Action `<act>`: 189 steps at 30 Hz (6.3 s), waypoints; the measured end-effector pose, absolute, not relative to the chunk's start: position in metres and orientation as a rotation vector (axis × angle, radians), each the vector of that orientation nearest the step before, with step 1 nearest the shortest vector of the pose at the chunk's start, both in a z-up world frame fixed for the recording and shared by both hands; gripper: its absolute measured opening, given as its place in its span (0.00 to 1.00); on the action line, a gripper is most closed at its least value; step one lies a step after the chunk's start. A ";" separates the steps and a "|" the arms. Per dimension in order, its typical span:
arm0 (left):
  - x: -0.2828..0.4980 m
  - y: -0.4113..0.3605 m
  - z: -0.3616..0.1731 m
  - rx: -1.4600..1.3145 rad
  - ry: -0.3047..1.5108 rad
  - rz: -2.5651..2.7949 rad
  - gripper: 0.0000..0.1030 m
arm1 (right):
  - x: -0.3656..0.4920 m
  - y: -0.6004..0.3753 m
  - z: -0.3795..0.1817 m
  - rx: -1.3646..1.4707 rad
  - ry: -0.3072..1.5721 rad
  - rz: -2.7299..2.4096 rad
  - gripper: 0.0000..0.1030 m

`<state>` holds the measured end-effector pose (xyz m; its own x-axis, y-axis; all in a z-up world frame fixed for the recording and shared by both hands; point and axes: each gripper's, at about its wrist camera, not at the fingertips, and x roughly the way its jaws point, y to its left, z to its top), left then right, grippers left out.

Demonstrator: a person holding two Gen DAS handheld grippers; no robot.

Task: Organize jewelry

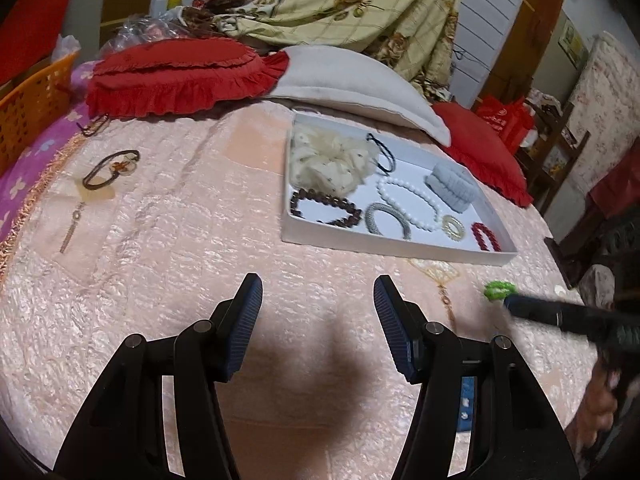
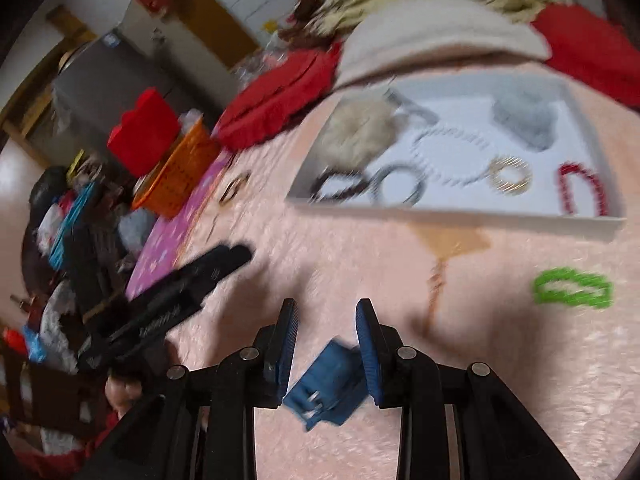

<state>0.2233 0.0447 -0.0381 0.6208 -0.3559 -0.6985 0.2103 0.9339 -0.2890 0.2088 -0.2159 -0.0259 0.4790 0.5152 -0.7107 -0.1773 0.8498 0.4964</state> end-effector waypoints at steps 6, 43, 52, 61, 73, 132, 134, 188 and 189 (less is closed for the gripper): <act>0.202 0.019 -0.031 -0.183 0.875 -0.508 0.59 | 0.202 -0.280 -0.043 0.390 0.996 0.174 0.28; 0.174 -0.062 -0.070 0.109 0.947 -0.641 0.45 | 0.211 -0.279 -0.085 0.116 0.973 -0.002 0.28; 0.167 -0.056 -0.051 0.081 0.879 -0.641 0.27 | 0.216 -0.282 -0.080 0.147 0.967 -0.039 0.09; 0.179 -0.027 -0.033 -0.028 0.851 -0.608 0.27 | 0.211 -0.290 -0.031 0.226 0.867 -0.001 0.08; 0.194 -0.007 -0.024 -0.077 0.832 -0.559 0.27 | 0.214 -0.279 0.020 0.220 0.782 0.073 0.09; 0.315 -0.113 0.001 0.283 0.795 -0.306 0.27 | 0.302 -0.296 -0.060 0.361 0.960 0.183 0.09; 0.305 -0.106 -0.002 0.288 0.797 -0.290 0.27 | 0.305 -0.292 -0.062 0.379 0.964 0.183 0.09; 0.259 0.034 0.001 -0.113 0.806 -0.488 0.27 | 0.205 -0.274 0.040 0.354 0.791 0.083 0.08; 0.258 0.037 0.001 -0.139 0.813 -0.513 0.27 | 0.203 -0.275 0.041 0.355 0.787 0.084 0.08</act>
